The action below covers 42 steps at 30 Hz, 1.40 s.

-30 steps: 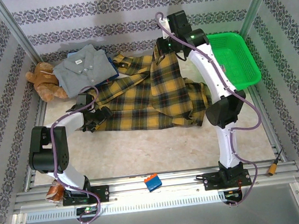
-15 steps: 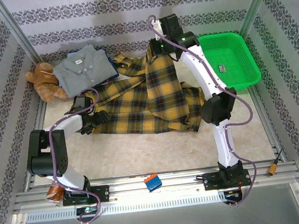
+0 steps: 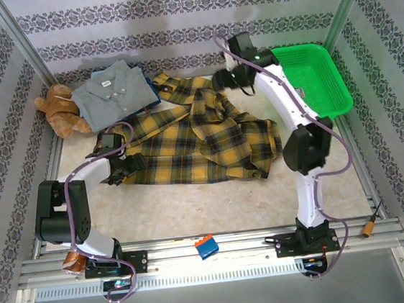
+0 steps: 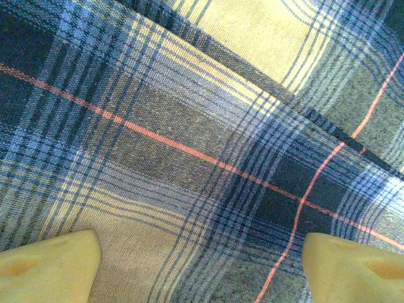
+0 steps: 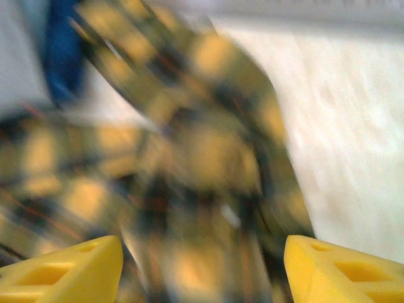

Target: Fold and stack the long sleeve shirts

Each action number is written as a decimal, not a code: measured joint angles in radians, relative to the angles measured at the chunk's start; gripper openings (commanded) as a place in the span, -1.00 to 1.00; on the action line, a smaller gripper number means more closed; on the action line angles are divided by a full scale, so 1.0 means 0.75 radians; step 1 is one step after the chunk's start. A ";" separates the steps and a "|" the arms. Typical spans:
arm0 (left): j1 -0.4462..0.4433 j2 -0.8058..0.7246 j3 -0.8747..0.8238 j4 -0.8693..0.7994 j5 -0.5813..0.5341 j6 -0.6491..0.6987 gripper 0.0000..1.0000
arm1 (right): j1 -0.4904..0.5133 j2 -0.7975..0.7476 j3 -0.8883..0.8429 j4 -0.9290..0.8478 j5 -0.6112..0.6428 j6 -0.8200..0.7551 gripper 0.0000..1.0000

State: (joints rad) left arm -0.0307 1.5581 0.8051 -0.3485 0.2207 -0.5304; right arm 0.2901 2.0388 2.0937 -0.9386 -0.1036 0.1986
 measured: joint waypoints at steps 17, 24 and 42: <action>0.000 -0.055 -0.042 -0.040 0.044 -0.005 0.71 | -0.006 -0.895 -1.514 0.112 0.078 0.225 0.21; 0.000 -0.071 -0.061 -0.038 0.044 -0.005 0.71 | 0.053 -0.796 -1.516 0.232 0.078 0.220 0.10; 0.022 -0.081 -0.077 -0.031 0.036 0.004 0.71 | 0.043 -0.720 -1.545 0.194 0.223 0.212 -1.00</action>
State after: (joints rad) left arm -0.0143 1.4971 0.7471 -0.3714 0.2474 -0.5274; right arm 0.3222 1.4986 0.9352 -0.7933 0.0635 0.3576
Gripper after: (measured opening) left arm 0.854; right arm 0.062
